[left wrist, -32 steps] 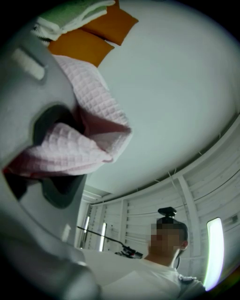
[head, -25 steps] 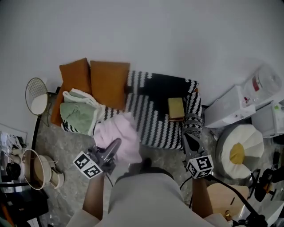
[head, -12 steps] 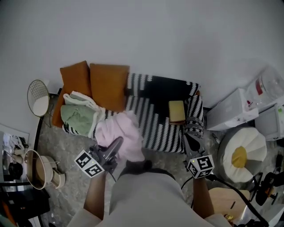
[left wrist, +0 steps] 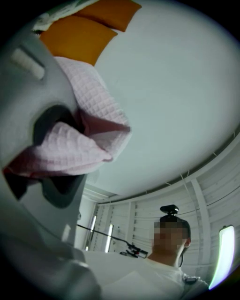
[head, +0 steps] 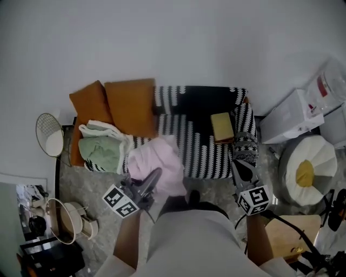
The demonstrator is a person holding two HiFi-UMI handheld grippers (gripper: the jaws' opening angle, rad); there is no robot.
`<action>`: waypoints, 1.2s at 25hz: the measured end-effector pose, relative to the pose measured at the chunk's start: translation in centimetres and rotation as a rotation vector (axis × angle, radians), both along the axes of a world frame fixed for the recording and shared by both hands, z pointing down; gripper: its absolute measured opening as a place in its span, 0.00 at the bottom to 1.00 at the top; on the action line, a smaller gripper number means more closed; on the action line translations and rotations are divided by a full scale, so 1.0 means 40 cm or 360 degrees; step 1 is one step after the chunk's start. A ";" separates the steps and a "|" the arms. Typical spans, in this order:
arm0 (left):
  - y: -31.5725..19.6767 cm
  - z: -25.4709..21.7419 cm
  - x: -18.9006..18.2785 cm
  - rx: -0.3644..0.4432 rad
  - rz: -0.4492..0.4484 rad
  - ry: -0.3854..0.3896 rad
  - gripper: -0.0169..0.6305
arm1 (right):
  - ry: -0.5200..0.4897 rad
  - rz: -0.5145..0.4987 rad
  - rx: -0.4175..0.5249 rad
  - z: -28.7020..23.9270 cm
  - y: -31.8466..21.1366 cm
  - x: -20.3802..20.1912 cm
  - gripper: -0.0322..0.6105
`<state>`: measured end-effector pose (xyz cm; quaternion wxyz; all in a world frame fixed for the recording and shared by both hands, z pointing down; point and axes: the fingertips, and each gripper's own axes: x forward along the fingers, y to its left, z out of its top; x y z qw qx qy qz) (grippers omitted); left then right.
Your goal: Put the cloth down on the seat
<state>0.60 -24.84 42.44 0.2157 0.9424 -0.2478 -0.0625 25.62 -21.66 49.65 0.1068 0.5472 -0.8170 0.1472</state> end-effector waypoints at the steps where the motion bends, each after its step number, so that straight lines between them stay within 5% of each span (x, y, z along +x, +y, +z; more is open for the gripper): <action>1: -0.014 0.008 0.002 -0.0010 0.0023 -0.0007 0.23 | -0.0001 0.0017 -0.0012 0.005 -0.009 -0.001 0.05; 17: -0.352 0.173 0.050 -0.0139 0.0363 -0.0113 0.23 | -0.0037 0.0195 -0.0122 0.102 -0.242 -0.037 0.05; 30: -0.631 0.460 0.087 -0.0357 0.0486 -0.0202 0.23 | -0.0093 0.0244 -0.0239 0.239 -0.471 -0.127 0.06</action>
